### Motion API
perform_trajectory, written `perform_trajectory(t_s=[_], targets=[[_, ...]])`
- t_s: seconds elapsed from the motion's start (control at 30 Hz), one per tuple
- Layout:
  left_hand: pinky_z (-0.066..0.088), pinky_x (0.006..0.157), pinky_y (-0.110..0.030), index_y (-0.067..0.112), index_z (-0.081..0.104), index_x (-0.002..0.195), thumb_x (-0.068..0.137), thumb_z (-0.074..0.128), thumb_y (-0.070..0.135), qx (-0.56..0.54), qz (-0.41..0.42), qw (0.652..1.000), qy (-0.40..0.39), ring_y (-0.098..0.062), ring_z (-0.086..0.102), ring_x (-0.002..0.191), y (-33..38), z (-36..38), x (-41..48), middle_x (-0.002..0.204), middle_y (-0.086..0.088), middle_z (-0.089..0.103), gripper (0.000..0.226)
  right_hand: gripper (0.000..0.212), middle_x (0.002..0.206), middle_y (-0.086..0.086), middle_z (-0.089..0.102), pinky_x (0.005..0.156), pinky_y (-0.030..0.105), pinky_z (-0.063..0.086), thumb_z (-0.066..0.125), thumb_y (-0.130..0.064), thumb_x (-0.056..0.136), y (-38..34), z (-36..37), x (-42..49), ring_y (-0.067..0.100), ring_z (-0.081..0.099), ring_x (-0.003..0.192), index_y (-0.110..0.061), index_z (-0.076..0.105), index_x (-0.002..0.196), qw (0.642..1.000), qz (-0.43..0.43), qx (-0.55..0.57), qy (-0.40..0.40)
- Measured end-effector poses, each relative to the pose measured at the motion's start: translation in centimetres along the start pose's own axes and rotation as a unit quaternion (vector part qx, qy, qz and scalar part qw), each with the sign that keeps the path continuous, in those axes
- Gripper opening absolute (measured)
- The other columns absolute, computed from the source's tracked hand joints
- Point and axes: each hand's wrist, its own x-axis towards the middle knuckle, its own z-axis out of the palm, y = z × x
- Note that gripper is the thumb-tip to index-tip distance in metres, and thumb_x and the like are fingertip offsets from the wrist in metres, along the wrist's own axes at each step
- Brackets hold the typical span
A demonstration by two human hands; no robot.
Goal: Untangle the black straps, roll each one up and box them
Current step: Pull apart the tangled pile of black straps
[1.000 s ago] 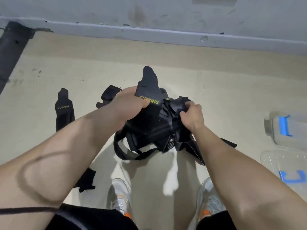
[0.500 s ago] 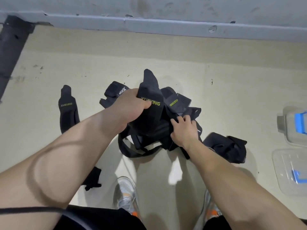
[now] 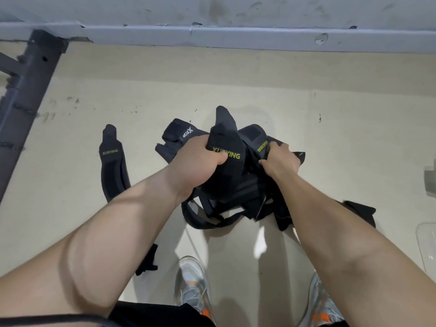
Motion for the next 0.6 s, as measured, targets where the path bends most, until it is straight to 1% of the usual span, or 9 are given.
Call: perform_trajectory(t_s=[0.03, 0.1, 0.23, 0.33, 0.43, 0.5, 0.53, 0.57, 0.6], targets=[[0.051, 0.103, -0.045, 0.016, 0.069, 0.107, 0.098, 0.06, 0.018, 0.0, 0.001, 1.0, -0.003, -0.021, 0.067, 0.106, -0.1, 0.0, 0.0, 0.107, -0.003, 0.074, 0.013, 0.051, 0.13, 0.015, 0.047, 0.071, 0.037, 0.043, 0.068, -0.038, 0.092, 0.0, 0.5, -0.2, 0.039, 0.063, 0.104, -0.014, 0.045, 0.13, 1.0, -0.004, 0.004, 0.016], [0.051, 0.102, -0.046, 0.015, 0.07, 0.105, 0.098, 0.06, 0.017, -0.003, 0.004, 1.0, -0.01, -0.021, 0.068, 0.105, -0.3, 0.0, 0.1, 0.106, -0.002, 0.075, 0.013, 0.056, 0.131, 0.016, 0.044, 0.07, 0.038, 0.042, 0.071, -0.035, 0.09, 0.0, 0.8, -0.4, 0.04, 0.063, 0.103, -0.011, 0.041, 0.131, 1.0, 0.005, 0.01, 0.023], [0.053, 0.101, -0.044, 0.017, 0.071, 0.104, 0.099, 0.06, 0.016, -0.012, 0.011, 1.0, -0.016, -0.017, 0.069, 0.103, -0.7, 0.0, 0.0, 0.104, 0.002, 0.076, 0.013, 0.064, 0.134, 0.012, 0.051, 0.078, 0.039, 0.044, 0.075, -0.039, 0.086, 0.7, -0.2, 0.2, 0.036, 0.06, 0.117, -0.011, 0.042, 0.134, 0.999, 0.027, 0.022, -0.018], [0.052, 0.102, -0.044, 0.02, 0.072, 0.104, 0.099, 0.06, 0.018, -0.015, 0.013, 1.0, -0.014, -0.017, 0.069, 0.103, -0.8, -0.1, -0.1, 0.103, 0.004, 0.076, 0.012, 0.061, 0.135, 0.013, 0.049, 0.08, 0.04, 0.045, 0.074, -0.029, 0.086, 1.1, -0.3, -0.3, 0.038, 0.061, 0.114, -0.01, 0.044, 0.136, 0.998, 0.013, 0.059, 0.016], [0.052, 0.102, -0.045, 0.022, 0.071, 0.103, 0.098, 0.061, 0.02, -0.01, 0.01, 1.0, -0.008, -0.018, 0.068, 0.104, -0.7, 0.1, 0.1, 0.103, 0.004, 0.075, 0.011, 0.054, 0.132, 0.013, 0.048, 0.086, 0.043, 0.048, 0.072, -0.032, 0.089, 1.7, -0.5, -1.1, 0.04, 0.06, 0.112, -0.015, 0.05, 0.135, 0.997, -0.007, 0.081, 0.007], [0.052, 0.1, -0.041, 0.024, 0.071, 0.103, 0.098, 0.062, 0.021, -0.01, 0.01, 1.0, -0.009, -0.018, 0.067, 0.104, -0.5, 0.3, 0.1, 0.103, 0.005, 0.074, 0.01, 0.039, 0.125, 0.011, 0.058, 0.088, 0.04, 0.047, 0.066, -0.036, 0.093, 2.3, -0.8, -1.4, 0.037, 0.061, 0.112, -0.019, 0.06, 0.127, 0.995, -0.041, 0.085, 0.012], [0.052, 0.099, -0.039, 0.024, 0.07, 0.102, 0.098, 0.062, 0.022, -0.01, 0.012, 1.0, -0.01, -0.017, 0.067, 0.104, -0.3, 0.3, 0.1, 0.102, 0.006, 0.074, 0.01, 0.027, 0.117, 0.01, 0.065, 0.086, 0.038, 0.046, 0.061, -0.036, 0.097, 2.5, -0.9, -1.5, 0.037, 0.062, 0.11, -0.02, 0.065, 0.119, 0.995, -0.053, 0.084, 0.019], [0.052, 0.098, -0.038, 0.024, 0.07, 0.102, 0.098, 0.061, 0.021, -0.007, 0.015, 1.0, -0.011, -0.017, 0.067, 0.104, -0.1, 0.4, 0.0, 0.102, 0.006, 0.073, 0.01, 0.022, 0.11, 0.01, 0.069, 0.082, 0.037, 0.045, 0.055, -0.035, 0.1, 2.7, -1.1, -1.7, 0.037, 0.062, 0.107, -0.02, 0.068, 0.109, 0.995, -0.058, 0.078, 0.027], [0.051, 0.098, -0.037, 0.023, 0.07, 0.103, 0.098, 0.061, 0.022, -0.001, 0.018, 1.0, -0.009, -0.017, 0.066, 0.104, 0.0, 0.5, 0.0, 0.102, 0.005, 0.073, 0.01, 0.023, 0.106, 0.009, 0.071, 0.078, 0.036, 0.044, 0.05, -0.034, 0.102, 2.8, -1.4, -1.9, 0.037, 0.063, 0.102, -0.02, 0.068, 0.102, 0.995, -0.062, 0.07, 0.038]])
